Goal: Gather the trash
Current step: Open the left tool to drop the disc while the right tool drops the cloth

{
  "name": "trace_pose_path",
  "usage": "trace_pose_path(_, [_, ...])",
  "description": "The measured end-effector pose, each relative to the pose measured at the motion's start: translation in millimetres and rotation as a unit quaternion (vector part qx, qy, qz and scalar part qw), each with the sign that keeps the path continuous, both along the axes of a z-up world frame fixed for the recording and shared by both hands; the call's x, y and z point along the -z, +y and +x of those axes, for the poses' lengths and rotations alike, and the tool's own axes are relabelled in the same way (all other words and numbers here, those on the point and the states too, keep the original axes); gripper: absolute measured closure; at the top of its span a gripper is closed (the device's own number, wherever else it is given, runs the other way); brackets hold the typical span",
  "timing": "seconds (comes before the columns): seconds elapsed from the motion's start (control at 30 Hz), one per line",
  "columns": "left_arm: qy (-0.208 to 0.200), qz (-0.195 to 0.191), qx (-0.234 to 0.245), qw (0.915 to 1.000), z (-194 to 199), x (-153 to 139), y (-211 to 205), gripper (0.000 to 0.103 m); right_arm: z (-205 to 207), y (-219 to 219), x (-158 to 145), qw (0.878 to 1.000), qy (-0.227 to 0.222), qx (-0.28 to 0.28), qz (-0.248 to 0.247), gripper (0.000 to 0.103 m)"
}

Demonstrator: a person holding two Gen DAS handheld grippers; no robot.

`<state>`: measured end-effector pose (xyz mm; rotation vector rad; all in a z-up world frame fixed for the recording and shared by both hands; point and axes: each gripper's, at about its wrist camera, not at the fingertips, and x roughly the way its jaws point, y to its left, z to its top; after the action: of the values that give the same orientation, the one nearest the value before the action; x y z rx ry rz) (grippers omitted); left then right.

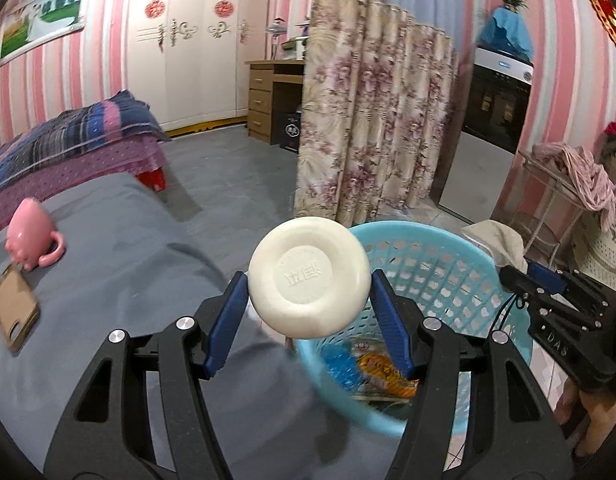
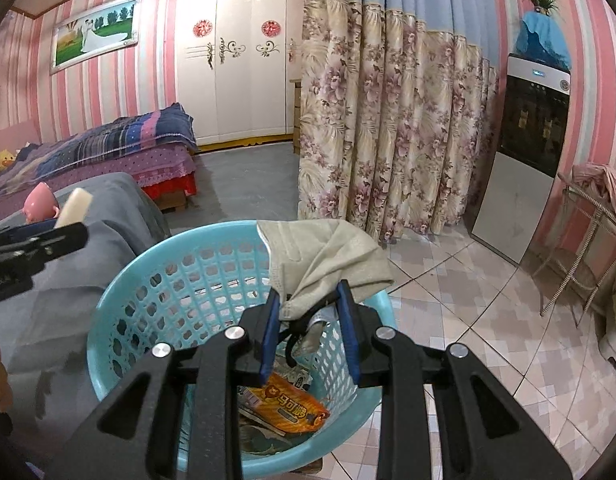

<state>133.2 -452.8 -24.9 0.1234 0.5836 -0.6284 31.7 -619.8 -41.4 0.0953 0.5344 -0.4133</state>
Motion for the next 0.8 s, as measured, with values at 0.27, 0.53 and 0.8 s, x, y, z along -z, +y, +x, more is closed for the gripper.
trace_pose_path(0.27, [0.001, 0.009, 0.013, 0.9999, 5, 1, -19, 0.030, -2, -5, 2, 1.000, -0.005, 0.005, 0.006, 0.075])
trace_pose_path(0.53, [-0.006, -0.008, -0.019, 0.9998, 12, -8, 11, 0.013, -1, 1, 5, 1.000, 0.000, 0.006, 0.007, 0.075])
trace_pose_path(0.8, [-0.008, -0.012, -0.066, 0.9977, 21, -10, 55, 0.011, 10, 18, 8, 1.000, 0.011, -0.002, 0.000, 0.075])
